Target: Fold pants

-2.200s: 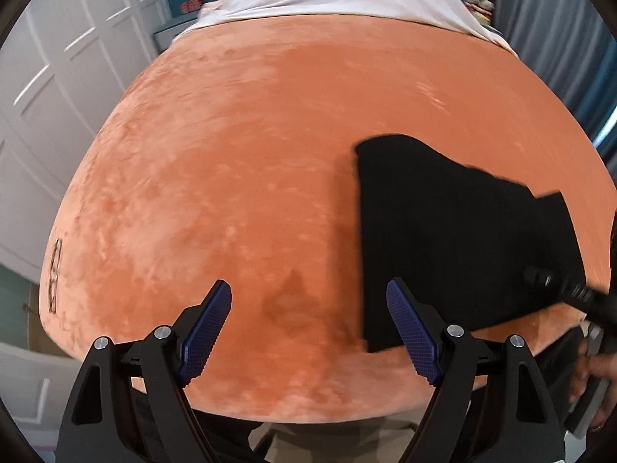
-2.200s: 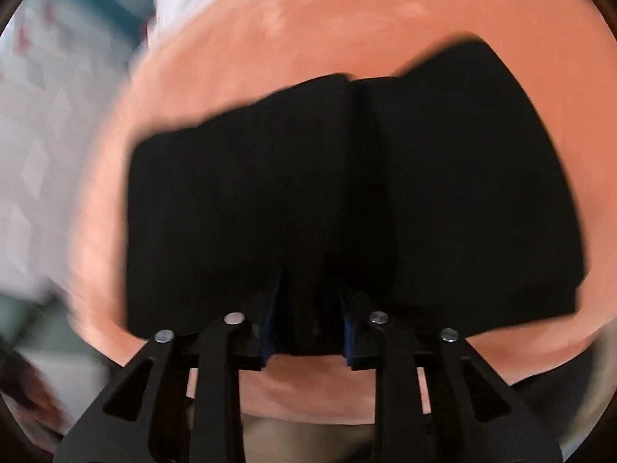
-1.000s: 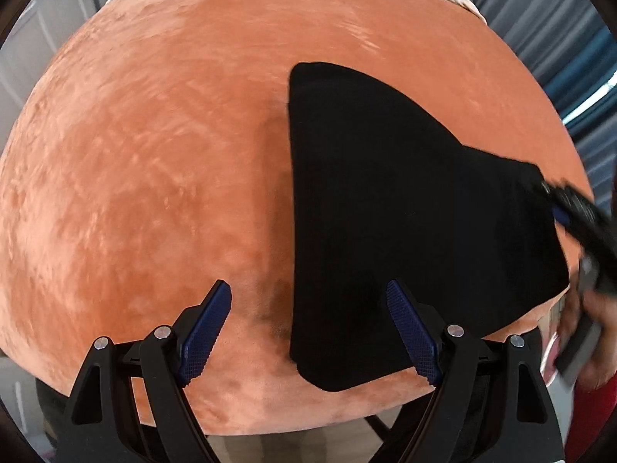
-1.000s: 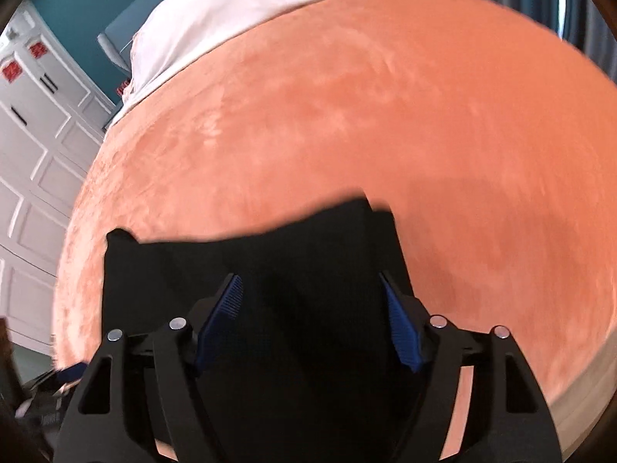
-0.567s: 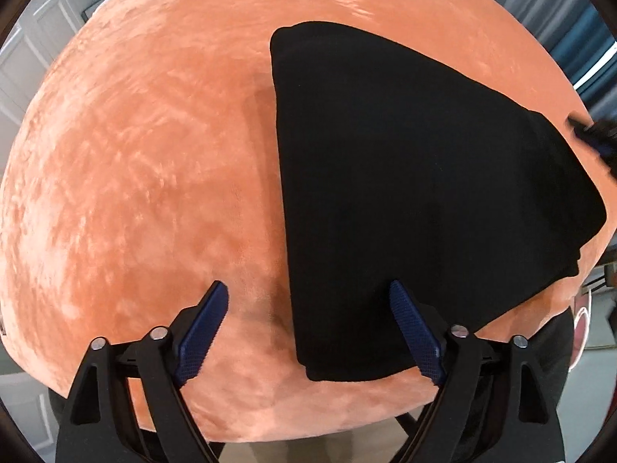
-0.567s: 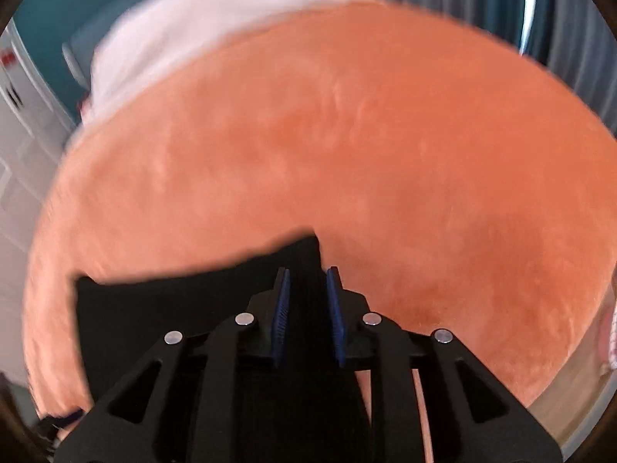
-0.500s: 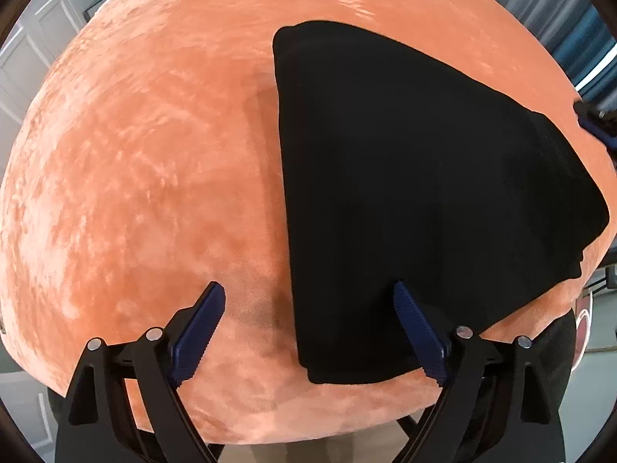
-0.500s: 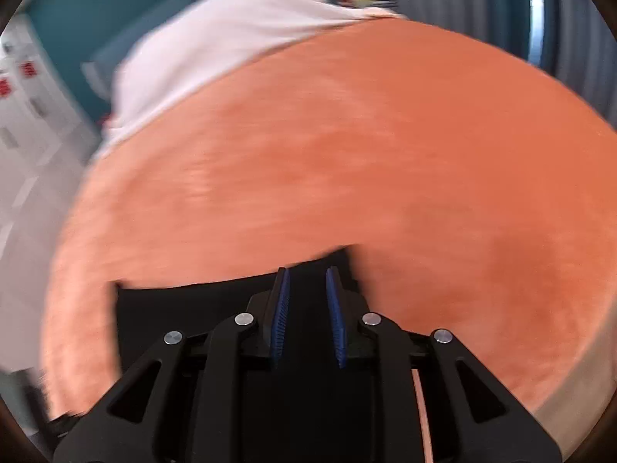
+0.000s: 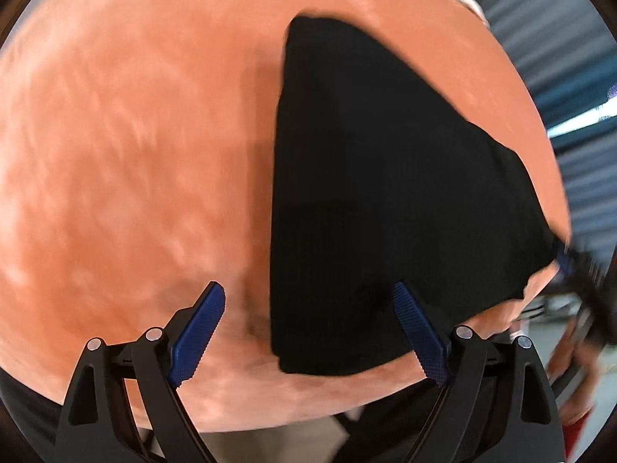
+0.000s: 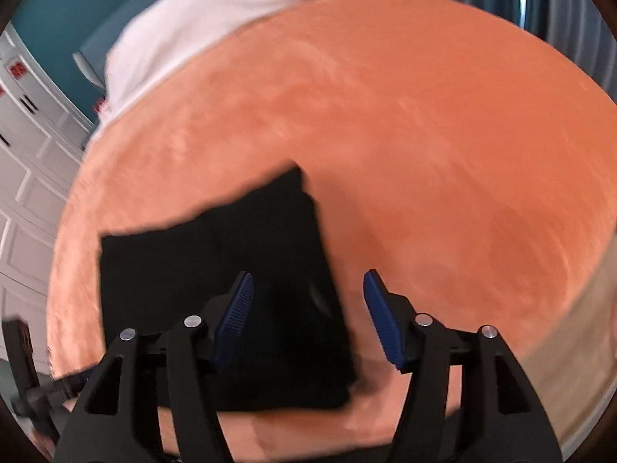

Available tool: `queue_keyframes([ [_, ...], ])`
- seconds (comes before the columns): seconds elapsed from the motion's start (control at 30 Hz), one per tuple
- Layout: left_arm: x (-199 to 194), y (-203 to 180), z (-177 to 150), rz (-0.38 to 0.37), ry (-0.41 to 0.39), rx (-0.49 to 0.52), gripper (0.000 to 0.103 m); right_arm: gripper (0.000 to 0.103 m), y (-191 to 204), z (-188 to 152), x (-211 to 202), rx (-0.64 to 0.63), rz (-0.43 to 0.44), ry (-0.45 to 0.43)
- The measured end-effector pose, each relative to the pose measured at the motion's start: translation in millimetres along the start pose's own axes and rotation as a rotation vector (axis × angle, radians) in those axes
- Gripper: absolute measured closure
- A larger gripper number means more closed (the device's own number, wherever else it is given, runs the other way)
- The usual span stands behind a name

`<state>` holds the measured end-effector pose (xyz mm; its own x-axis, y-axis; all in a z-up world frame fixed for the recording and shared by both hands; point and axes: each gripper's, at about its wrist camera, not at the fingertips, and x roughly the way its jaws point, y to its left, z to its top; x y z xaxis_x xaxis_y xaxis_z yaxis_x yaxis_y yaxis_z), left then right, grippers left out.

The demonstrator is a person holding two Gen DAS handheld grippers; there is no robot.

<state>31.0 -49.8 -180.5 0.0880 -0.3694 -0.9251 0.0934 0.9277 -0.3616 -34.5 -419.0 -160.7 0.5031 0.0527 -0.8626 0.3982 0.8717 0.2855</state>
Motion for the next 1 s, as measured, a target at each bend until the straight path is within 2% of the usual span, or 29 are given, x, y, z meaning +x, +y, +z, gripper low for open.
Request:
queue_keyframes([
  [0.03, 7.8, 4.3, 0.6, -0.023, 0.02, -0.028, 0.016, 0.044, -7.6, -5.7, 1.1, 0.009, 0.006, 0.014],
  [0.13, 16.2, 10.3, 1.1, -0.06, 0.009, -0.076, 0.01, 0.022, -18.0, -21.4, 18.2, 0.077, 0.048, 0.079],
  [0.2, 17.9, 8.8, 4.3, -0.05, -0.002, -0.106, 0.01, 0.022, -20.3, -30.1, 36.6, 0.15, 0.147, 0.13],
  [0.23, 19.4, 7.3, 6.1, -0.052, -0.003, -0.112, 0.007, 0.021, -21.8, -34.7, 44.6, 0.187, 0.187, 0.141],
  [0.27, 20.1, 5.1, 6.8, -0.055, -0.004, -0.113, 0.007, 0.021, -23.9, -37.2, 48.7, 0.219, 0.199, 0.135],
  [0.3, 20.1, 2.8, 7.8, -0.053, -0.012, -0.1, 0.013, 0.025, -20.5, -38.1, 50.7, 0.222, 0.184, 0.119],
  [0.33, 14.7, -0.9, 11.3, -0.087, -0.028, -0.067, 0.05, 0.052, -14.3, -36.8, 50.3, 0.2, 0.193, 0.116],
  [0.37, 8.9, -1.0, 15.9, -0.09, -0.025, -0.056, 0.064, 0.063, -8.4, -35.2, 48.6, 0.201, 0.206, 0.118],
  [0.43, -12.3, 0.3, 21.5, -0.094, -0.058, -0.055, 0.075, 0.071, 9.7, -28.3, 33.8, 0.179, 0.221, 0.097],
  [0.47, -27.6, 4.1, 23.7, -0.113, -0.082, -0.053, 0.076, 0.072, 19.7, -24.8, 25.1, 0.152, 0.233, 0.08],
  [0.53, -53.6, 13.3, 24.2, -0.108, -0.123, -0.047, 0.076, 0.073, 45.1, -18.1, 4.7, 0.106, 0.311, 0.044],
  [0.57, -67.2, 18.1, 22.8, -0.081, -0.147, -0.038, 0.076, 0.073, 56.1, -16.5, -3.4, 0.083, 0.344, 0.032],
  [0.63, -97.9, 34.1, 15.2, 0.024, -0.211, -0.013, 0.076, 0.073, 83.6, -19.2, -11.4, 0.026, 0.4, 0.034],
  [0.7, -114.9, 57.2, 3.2, 0.092, -0.221, -0.017, 0.074, 0.072, 104.6, -32.9, -2.0, -0.012, 0.435, 0.068],
  [0.77, -105.8, 82.9, -1.9, 0.12, -0.173, -0.042, 0.067, 0.067, 115.7, -51.7, 22.5, -0.042, 0.414, 0.123],
  [0.8, -89.7, 95.2, -7.5, 0.146, -0.123, -0.049, 0.065, 0.064, 117.7, -67.4, 45.8, -0.053, 0.375, 0.182],
  [0.83, -76.2, 103.0, -13.6, 0.196, -0.089, -0.068, 0.07, 0.048, 117.1, -79.5, 65.9, -0.056, 0.307, 0.234],
  [0.87, -68.7, 107.4, -20.3, 0.252, -0.075, -0.074, 0.071, 0.046, 111.1, -88.6, 73.3, -0.029, 0.288, 0.237],
  [0.9, -72.5, 106.2, -28.0, 0.281, -0.105, -0.057, 0.071, 0.046, 102.2, -91.0, 65.4, 0.043, 0.332, 0.209],
  [0.93, -80.4, 102.6, -32.0, 0.305, -0.135, -0.044, 0.071, 0.046, 98.2, -88.8, 55.7, 0.078, 0.325, 0.204],
  [0.97, -94.6, 95.6, -34.8, 0.334, -0.186, -0.021, 0.072, 0.047, 96.1, -85.1, 42.7, 0.088, 0.29, 0.175],
  [1.0, -107.3, 86.2, -33.5, 0.342, -0.234, 0.006, 0.072, 0.05, 99.9, -77.7, 22.7, 0.053, 0.243, 0.109],
])
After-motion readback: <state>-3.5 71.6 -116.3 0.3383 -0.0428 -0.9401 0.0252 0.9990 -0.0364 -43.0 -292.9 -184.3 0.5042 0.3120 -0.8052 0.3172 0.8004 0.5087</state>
